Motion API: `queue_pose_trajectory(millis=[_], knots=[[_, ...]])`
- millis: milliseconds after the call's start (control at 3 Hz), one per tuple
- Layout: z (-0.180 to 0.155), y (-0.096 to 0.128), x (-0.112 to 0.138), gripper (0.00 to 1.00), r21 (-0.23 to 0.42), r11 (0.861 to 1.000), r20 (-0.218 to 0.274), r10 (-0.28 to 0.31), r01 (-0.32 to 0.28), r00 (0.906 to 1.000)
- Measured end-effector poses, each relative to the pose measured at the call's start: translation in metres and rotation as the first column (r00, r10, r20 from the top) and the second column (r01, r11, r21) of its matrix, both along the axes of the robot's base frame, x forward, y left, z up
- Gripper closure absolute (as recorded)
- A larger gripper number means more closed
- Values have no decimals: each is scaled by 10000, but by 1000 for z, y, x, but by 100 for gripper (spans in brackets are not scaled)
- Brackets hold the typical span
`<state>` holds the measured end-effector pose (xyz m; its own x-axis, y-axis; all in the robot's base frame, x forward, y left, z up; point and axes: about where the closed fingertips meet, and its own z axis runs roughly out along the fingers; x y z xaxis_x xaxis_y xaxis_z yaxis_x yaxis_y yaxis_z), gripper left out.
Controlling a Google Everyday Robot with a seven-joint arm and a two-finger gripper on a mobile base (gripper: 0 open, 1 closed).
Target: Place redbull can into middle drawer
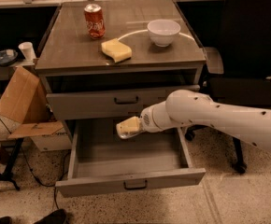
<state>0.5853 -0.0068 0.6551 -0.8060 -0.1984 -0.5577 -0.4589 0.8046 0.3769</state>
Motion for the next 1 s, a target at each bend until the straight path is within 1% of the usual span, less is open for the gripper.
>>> queue_pose_trajectory(millis=[333, 667, 1000], knots=[[-32, 42, 5, 100, 969, 9905, -661, 1043, -977, 9923], [-79, 80, 9, 100, 1969, 9571, -1277, 2398, -2124, 9624], [-130, 104, 13, 100, 2590, 9279, -1730, 3178, -2683, 9322]])
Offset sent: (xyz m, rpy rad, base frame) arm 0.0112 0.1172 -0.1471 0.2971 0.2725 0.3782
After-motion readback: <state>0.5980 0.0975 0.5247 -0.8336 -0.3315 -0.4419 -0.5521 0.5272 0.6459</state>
